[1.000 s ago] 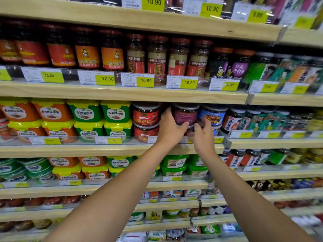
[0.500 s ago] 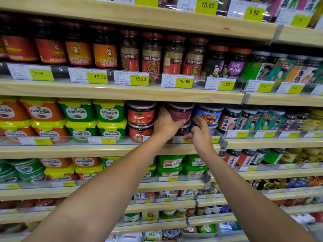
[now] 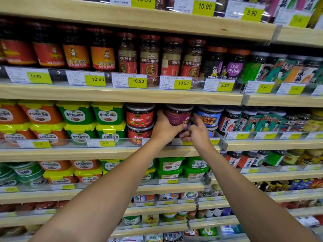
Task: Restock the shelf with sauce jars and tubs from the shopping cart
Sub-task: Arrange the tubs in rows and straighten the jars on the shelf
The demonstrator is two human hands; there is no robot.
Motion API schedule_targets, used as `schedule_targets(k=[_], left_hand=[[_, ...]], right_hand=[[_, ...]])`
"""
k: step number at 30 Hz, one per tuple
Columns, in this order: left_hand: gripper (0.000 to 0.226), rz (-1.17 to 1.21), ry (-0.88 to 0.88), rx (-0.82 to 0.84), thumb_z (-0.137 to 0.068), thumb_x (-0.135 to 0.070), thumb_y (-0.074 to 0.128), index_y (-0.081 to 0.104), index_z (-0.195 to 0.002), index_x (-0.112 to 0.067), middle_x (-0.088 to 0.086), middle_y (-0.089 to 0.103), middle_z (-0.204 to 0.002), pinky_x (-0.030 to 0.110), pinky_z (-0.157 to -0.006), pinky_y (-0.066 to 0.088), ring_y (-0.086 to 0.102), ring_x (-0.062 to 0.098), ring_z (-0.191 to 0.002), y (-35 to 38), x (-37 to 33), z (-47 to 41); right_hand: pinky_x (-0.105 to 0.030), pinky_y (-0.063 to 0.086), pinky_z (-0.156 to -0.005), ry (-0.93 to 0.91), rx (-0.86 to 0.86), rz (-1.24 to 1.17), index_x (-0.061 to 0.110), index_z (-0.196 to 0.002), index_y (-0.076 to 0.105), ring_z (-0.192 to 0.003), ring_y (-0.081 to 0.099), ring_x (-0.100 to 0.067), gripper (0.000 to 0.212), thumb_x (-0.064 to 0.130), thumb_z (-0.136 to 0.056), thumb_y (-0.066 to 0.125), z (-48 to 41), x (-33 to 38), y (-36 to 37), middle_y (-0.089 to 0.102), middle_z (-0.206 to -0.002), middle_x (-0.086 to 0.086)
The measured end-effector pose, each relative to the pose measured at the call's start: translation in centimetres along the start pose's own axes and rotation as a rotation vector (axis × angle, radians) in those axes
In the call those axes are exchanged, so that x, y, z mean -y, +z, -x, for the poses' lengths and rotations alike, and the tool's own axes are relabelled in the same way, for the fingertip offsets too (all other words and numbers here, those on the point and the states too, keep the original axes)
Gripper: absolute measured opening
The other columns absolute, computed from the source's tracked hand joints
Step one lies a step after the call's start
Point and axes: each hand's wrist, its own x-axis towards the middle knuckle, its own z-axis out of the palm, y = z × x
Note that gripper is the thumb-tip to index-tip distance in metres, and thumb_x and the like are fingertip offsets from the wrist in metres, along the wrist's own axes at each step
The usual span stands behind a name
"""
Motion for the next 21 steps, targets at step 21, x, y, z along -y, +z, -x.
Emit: schedule_targets(k=[21], left_hand=[[0.084,-0.002,0.072,0.091,-0.073,-0.029,0.088,0.043,-0.142,-0.013,0.011,0.05,-0.138,0.03,-0.103,0.038,0.046,0.026,-0.131,-0.5,0.2,0.5]], right_hand=[[-0.032,0.057,-0.06,-0.038,-0.027,0.078,0.021,-0.149,0.037,-0.058,0.067,-0.017,0.06,-0.006,-0.095,0.036,0.7,-0.5,-0.3,0.065,-0.104,0.013]])
